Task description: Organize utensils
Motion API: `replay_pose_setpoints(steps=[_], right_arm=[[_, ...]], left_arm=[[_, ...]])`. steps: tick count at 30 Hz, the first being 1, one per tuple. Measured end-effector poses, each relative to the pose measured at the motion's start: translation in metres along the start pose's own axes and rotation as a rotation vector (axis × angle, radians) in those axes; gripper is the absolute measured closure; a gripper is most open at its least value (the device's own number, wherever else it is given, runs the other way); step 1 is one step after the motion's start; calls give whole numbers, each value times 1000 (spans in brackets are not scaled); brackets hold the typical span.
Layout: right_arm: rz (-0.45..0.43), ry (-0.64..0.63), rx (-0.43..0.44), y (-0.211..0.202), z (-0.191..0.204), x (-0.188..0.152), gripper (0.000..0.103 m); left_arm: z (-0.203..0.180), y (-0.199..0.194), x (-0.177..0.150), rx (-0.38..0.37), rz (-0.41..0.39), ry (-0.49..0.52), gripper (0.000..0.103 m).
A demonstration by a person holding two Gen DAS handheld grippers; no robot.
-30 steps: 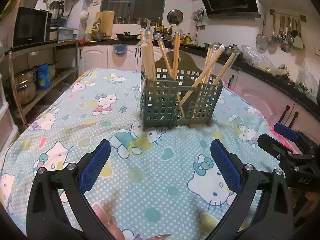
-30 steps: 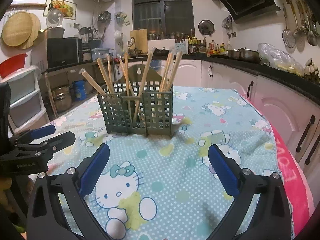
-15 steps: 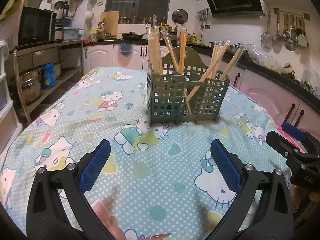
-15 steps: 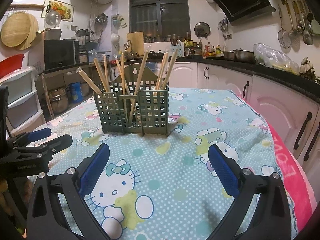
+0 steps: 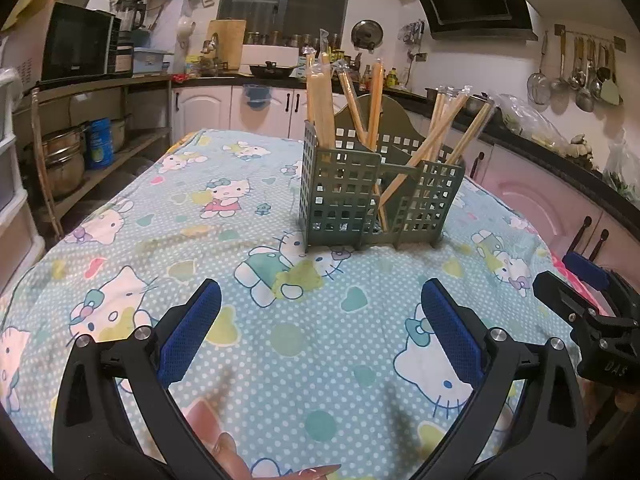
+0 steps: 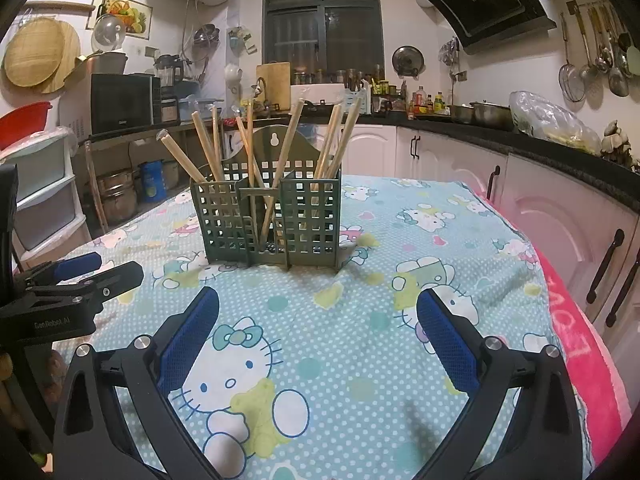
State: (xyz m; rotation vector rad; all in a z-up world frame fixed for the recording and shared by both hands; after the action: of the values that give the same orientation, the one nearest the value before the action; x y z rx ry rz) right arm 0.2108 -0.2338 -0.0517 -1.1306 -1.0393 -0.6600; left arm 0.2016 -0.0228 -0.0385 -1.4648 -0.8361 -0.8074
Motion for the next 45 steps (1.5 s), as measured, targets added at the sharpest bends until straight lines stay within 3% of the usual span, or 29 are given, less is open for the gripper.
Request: replay_pose_setpoints(steps=[45], right_arm=[[3,-1,-1,1,1,-1,6]], left_arm=[[4,0,-1,-3,10,-16,11]])
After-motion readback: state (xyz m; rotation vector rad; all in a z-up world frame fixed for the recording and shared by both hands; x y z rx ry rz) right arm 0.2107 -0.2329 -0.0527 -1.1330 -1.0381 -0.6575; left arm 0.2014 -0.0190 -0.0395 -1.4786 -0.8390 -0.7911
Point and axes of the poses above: each gripper's, at about its wrist camera, not at the fingertips, and y roughly the way its jaws point, z to its left, x to its top, the point moved 6 cm from there along y, roughly the way its jaws point, and after that the axes turned 8 degrees about x, right-handed, at the moved point
